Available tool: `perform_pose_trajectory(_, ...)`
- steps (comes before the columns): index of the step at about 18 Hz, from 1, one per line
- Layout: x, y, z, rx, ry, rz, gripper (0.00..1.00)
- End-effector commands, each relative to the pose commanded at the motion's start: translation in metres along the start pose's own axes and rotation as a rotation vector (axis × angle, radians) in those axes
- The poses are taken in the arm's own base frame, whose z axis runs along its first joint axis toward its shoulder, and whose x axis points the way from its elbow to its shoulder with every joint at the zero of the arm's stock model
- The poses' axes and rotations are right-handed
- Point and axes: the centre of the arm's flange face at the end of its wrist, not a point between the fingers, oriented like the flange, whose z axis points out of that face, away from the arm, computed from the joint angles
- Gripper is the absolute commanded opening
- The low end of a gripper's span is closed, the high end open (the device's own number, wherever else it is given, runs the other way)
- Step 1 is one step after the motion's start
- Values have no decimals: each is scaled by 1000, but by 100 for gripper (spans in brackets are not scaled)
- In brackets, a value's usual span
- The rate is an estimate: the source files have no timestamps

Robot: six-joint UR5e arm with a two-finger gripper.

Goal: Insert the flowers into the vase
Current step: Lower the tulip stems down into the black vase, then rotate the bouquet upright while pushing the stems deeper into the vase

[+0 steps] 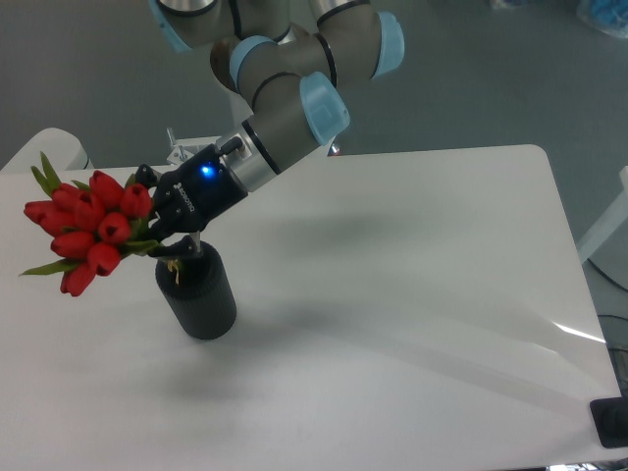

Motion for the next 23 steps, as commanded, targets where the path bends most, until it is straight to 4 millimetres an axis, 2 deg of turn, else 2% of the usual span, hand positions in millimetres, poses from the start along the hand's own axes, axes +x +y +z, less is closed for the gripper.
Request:
perform_pose_trajectory(12,-10,9,-16,6,-30,-19,18)
perform_pose_trajectory(23,1,34,-12,-1,-20,-64,19)
